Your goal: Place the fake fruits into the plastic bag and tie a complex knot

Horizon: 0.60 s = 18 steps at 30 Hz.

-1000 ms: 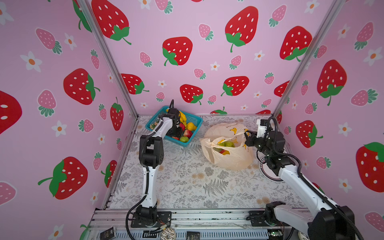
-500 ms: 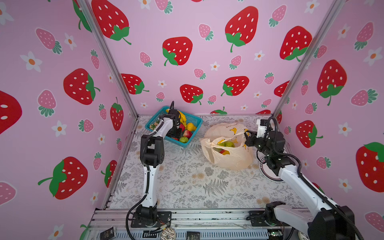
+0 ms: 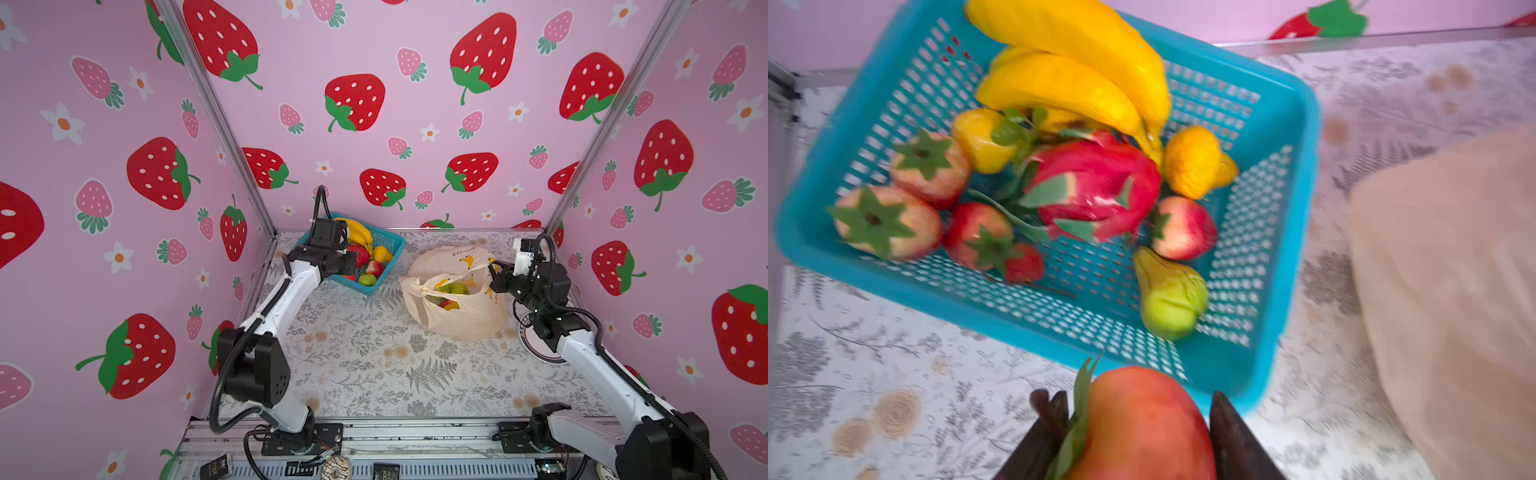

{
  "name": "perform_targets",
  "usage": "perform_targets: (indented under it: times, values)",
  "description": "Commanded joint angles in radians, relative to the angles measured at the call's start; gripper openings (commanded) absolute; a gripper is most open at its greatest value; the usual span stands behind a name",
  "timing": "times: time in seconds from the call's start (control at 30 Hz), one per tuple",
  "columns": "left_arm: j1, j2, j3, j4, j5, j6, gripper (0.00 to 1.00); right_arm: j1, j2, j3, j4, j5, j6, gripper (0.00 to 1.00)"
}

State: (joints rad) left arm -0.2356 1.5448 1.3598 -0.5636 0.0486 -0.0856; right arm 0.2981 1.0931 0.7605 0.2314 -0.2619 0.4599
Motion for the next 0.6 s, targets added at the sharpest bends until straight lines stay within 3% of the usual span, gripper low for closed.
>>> perform_targets:
  times: [0.0, 0.1, 0.2, 0.33, 0.57]
  values:
    - [-0.067, -0.088, -0.175, 0.19, 0.137, -0.074, 0.33, -0.005, 0.001, -0.013, 0.028, 0.006, 0.004, 0.0]
    - [-0.133, -0.153, -0.28, 0.307, 0.282, -0.111, 0.33, -0.006, 0.005, -0.013, 0.031, 0.003, 0.007, 0.0]
    - [-0.219, -0.16, -0.293, 0.383, 0.358, -0.143, 0.33, -0.005, 0.004, -0.013, 0.03, 0.004, 0.005, 0.0]
    - [-0.326, -0.124, -0.266, 0.473, 0.381, -0.188, 0.33, -0.005, 0.0, -0.012, 0.029, 0.003, 0.006, 0.0]
    - [-0.395, -0.009, -0.182, 0.602, 0.37, -0.277, 0.35, -0.004, 0.002, -0.014, 0.032, -0.006, 0.011, 0.0]
